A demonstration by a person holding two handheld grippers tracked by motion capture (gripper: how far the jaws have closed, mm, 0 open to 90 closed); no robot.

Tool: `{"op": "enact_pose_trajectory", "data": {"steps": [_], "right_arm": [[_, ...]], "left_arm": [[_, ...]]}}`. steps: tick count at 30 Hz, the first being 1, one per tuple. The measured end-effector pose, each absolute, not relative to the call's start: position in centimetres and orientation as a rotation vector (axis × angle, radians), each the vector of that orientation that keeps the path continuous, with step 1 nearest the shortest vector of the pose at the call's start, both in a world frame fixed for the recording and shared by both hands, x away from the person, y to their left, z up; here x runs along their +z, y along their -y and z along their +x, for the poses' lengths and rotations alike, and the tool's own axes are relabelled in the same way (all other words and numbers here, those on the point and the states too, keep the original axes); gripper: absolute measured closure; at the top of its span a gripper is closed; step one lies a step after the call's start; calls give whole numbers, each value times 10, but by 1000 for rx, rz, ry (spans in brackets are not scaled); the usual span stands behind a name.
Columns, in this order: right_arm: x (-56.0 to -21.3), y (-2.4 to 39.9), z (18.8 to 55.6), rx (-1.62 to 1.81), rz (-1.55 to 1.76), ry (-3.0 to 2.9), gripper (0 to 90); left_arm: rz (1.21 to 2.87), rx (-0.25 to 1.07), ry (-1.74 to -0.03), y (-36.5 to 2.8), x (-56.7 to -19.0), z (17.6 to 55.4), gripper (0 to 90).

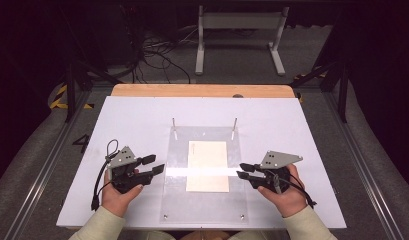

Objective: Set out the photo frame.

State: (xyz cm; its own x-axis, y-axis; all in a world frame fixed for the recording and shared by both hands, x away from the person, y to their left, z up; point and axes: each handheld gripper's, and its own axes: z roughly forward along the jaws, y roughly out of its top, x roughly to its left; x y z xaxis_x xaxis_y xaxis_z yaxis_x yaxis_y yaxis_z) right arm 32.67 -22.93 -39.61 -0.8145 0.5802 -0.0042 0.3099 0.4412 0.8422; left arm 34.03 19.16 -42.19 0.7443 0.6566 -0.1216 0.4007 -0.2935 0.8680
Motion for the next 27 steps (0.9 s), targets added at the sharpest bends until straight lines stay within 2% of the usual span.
{"op": "enact_pose_trajectory", "data": {"steps": [4,6,14,19,21,22,24,27], "right_arm": [[-391,229,337,1338,867,-2383,657],[-385,230,348,1319,1018,-2376,726],[-374,225,370,1283,930,-2341,765],[-372,217,384,1221,891,-2305,722],[-372,214,389,1249,838,-2229,666],[-373,213,391,1248,827,-2204,703],[-372,213,398,1257,854,-2194,701],[-374,216,412,1242,885,-2138,632]], "left_arm": [[1938,384,-799,-193,-426,335,501],[1940,378,-802,-196,-429,332,502],[1964,377,-788,-197,-436,330,503],[1983,397,-813,-198,-436,329,504],[1982,393,-821,-199,-437,329,504],[1987,402,-824,-199,-437,329,504],[1985,399,-825,-200,-437,328,504],[1986,407,-836,-203,-438,326,502]]}}
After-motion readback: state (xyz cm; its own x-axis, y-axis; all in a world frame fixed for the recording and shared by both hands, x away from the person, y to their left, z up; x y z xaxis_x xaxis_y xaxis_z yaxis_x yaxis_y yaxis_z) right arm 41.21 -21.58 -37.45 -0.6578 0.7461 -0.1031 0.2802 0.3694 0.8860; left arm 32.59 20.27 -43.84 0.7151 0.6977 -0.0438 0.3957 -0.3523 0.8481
